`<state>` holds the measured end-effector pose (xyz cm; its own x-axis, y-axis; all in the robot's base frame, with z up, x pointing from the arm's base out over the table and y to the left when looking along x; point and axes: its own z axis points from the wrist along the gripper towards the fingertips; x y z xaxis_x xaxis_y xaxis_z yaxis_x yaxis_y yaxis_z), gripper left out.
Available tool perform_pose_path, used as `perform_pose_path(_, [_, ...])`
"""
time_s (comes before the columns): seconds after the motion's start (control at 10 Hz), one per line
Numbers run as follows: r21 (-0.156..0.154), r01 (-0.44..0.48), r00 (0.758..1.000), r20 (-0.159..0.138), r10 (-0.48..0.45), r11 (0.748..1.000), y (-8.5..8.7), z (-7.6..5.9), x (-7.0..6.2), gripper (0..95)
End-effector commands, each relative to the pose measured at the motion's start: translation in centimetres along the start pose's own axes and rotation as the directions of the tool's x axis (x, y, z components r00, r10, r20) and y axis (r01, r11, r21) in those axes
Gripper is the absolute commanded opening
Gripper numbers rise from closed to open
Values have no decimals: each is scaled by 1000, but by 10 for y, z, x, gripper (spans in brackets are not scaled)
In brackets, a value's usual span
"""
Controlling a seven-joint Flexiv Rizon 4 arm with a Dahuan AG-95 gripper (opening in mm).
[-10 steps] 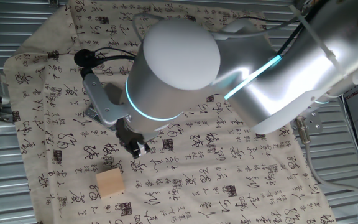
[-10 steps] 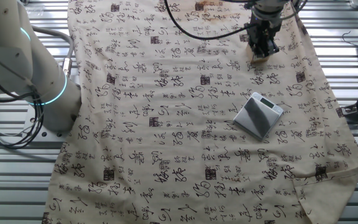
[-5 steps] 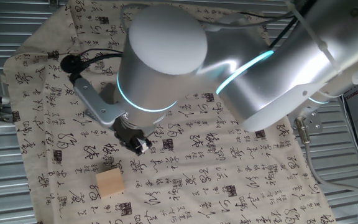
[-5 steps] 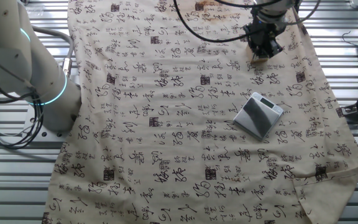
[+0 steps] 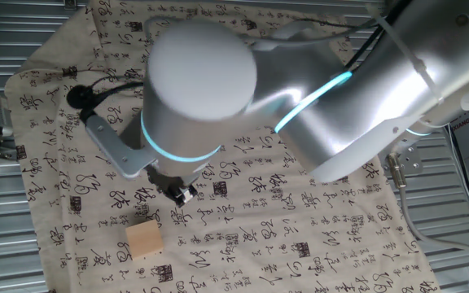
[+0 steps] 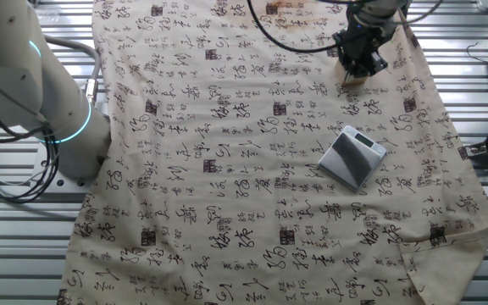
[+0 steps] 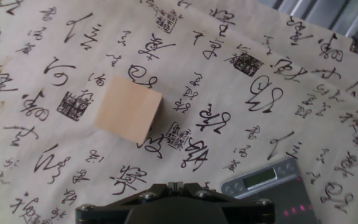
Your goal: Place the block on the scale
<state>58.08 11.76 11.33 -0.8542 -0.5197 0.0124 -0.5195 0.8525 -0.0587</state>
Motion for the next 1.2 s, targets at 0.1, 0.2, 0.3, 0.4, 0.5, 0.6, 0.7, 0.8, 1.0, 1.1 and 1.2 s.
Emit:
perform_pose_path(0.1, [-72,-111,992,58,115,991,-1,0,1,0])
perform_pose_path(0.2, [-90,-122,990,66,128,988,-1,0,1,0])
perform_pose_path(0.3, [-116,-122,988,77,131,986,-1,0,1,0])
perform_pose_path(0.4, [-110,-121,989,76,130,986,-1,0,1,0])
perform_pose_path(0.5, [-112,-128,988,74,137,985,-1,0,1,0])
perform_pose_path(0.6, [-112,-130,987,76,139,985,-1,0,1,0])
perform_pose_path(0.7, [-111,-129,987,78,138,985,-1,0,1,0])
perform_pose_path(0.8, [-108,-127,988,77,136,986,-1,0,1,0])
perform_pose_path(1.0, [-102,-123,988,76,131,987,-1,0,1,0])
perform_pose_path(1.1, [-100,-128,988,73,135,987,-1,0,1,0])
perform_pose_path(1.2, [-100,-133,988,70,140,986,-1,0,1,0])
